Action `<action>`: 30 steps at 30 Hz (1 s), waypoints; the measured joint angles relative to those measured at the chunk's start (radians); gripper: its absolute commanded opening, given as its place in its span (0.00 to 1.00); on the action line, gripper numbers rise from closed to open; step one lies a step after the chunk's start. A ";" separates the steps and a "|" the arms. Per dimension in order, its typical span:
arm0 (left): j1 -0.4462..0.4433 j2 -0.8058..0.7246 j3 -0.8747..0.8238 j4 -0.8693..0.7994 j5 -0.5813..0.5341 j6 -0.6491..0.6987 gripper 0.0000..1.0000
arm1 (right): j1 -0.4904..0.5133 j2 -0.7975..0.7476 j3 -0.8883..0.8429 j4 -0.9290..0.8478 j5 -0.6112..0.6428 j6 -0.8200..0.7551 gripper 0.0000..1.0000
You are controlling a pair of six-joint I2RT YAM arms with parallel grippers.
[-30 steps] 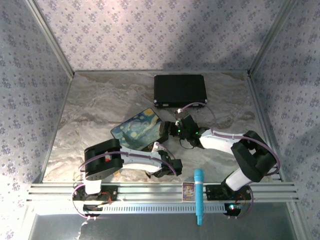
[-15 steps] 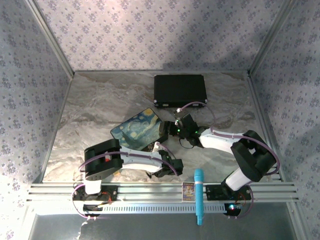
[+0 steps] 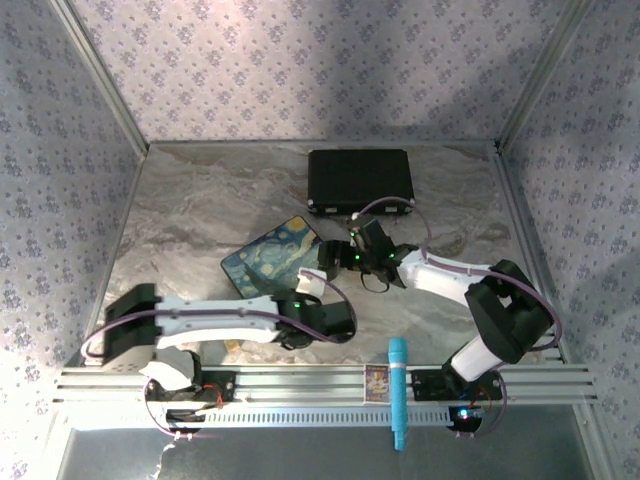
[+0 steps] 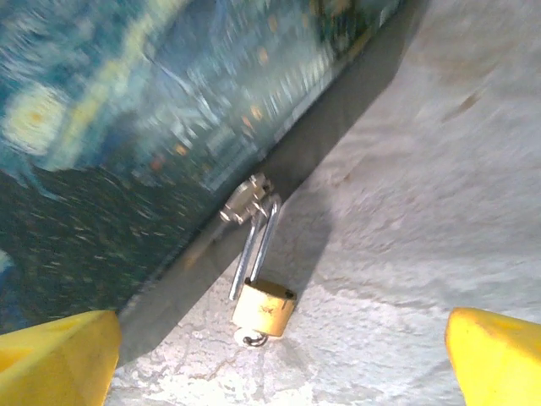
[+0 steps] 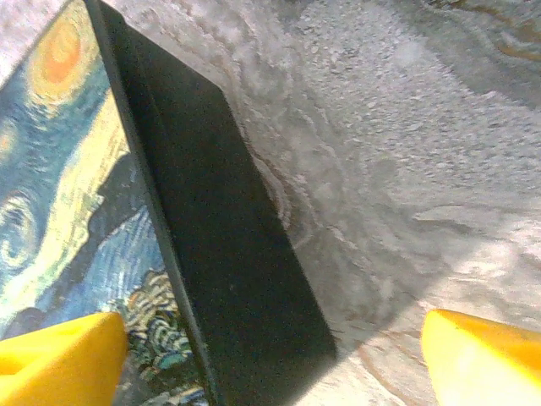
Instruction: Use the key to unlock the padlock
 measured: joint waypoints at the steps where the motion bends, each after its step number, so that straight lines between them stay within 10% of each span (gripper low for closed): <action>1: 0.003 -0.037 -0.005 0.004 -0.003 0.002 0.98 | -0.001 -0.002 0.013 -0.028 0.006 -0.011 0.99; 15: 0.255 -0.629 -0.400 0.062 0.068 -0.011 1.00 | 0.143 -0.281 -0.060 -0.162 0.023 -0.115 0.95; 30: 0.443 -0.694 -0.531 0.138 0.222 -0.003 1.00 | 0.457 0.077 -0.066 0.047 0.103 -0.080 0.76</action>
